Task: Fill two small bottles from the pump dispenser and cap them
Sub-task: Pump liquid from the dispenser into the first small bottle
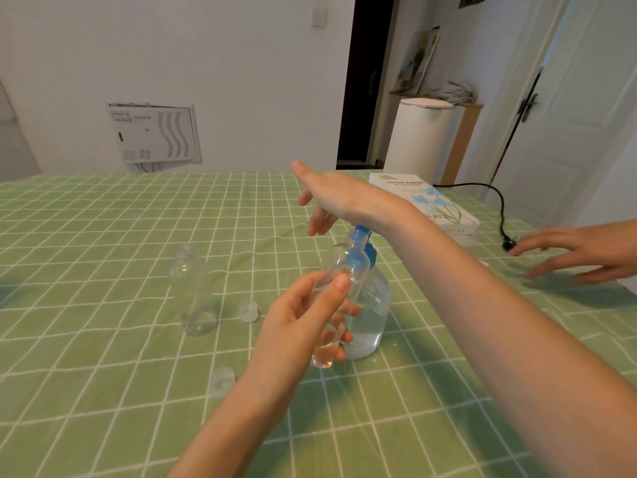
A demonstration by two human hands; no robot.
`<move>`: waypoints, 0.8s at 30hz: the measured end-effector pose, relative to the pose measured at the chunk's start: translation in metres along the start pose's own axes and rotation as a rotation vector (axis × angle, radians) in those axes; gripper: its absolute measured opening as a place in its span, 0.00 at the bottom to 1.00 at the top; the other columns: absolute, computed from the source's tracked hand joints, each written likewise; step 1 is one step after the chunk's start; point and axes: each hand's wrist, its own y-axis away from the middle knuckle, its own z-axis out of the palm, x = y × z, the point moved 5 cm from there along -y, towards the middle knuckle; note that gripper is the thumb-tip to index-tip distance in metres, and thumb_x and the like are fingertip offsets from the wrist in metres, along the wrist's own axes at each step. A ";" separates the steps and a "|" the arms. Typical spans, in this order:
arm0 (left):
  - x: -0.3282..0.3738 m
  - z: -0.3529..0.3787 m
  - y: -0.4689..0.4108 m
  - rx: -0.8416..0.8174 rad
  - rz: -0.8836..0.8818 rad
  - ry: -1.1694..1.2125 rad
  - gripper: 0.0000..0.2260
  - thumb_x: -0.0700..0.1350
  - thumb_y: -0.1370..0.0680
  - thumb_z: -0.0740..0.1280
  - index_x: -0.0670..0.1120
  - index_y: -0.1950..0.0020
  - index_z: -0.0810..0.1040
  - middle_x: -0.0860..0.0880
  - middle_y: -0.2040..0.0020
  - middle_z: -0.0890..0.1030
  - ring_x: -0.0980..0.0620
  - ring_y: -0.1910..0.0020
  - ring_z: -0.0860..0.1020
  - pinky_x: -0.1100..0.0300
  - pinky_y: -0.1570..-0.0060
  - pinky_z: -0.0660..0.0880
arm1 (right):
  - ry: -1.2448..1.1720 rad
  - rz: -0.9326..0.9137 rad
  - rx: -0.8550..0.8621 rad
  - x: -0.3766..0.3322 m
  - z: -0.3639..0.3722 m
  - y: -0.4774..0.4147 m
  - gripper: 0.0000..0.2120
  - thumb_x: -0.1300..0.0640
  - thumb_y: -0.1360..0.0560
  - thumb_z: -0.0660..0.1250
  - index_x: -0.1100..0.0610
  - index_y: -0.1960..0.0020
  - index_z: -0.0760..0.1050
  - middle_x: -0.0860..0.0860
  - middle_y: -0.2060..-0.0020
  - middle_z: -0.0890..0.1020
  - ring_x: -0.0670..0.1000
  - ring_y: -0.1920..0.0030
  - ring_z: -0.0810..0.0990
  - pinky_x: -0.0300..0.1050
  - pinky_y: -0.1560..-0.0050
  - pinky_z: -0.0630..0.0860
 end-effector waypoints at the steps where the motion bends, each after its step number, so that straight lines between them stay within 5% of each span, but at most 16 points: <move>1: 0.000 0.000 0.000 0.001 -0.003 -0.001 0.22 0.58 0.38 0.69 0.49 0.48 0.81 0.49 0.64 0.81 0.53 0.71 0.76 0.66 0.76 0.70 | 0.003 0.005 0.002 0.000 0.001 0.000 0.34 0.34 0.22 0.41 0.58 0.38 0.72 0.54 0.60 0.85 0.51 0.54 0.82 0.44 0.63 0.66; 7: -0.003 0.000 0.002 -0.003 -0.018 -0.018 0.22 0.58 0.37 0.68 0.49 0.48 0.80 0.50 0.64 0.82 0.53 0.72 0.76 0.65 0.75 0.71 | 0.023 0.041 -0.029 0.007 0.008 -0.001 0.36 0.33 0.22 0.41 0.58 0.37 0.72 0.54 0.61 0.85 0.50 0.54 0.82 0.43 0.63 0.65; 12: -0.006 -0.002 0.004 -0.004 -0.029 -0.021 0.20 0.58 0.36 0.69 0.49 0.49 0.81 0.50 0.64 0.81 0.55 0.72 0.76 0.66 0.75 0.71 | 0.051 0.037 -0.034 0.010 0.014 -0.001 0.37 0.34 0.22 0.41 0.59 0.31 0.69 0.54 0.62 0.85 0.52 0.52 0.81 0.50 0.47 0.66; 24: -0.001 0.001 0.000 -0.012 -0.013 -0.005 0.24 0.59 0.37 0.68 0.49 0.46 0.80 0.50 0.64 0.81 0.54 0.71 0.76 0.66 0.75 0.71 | 0.015 -0.056 0.052 -0.005 -0.001 -0.001 0.33 0.37 0.21 0.43 0.60 0.32 0.69 0.55 0.62 0.84 0.52 0.56 0.81 0.49 0.51 0.69</move>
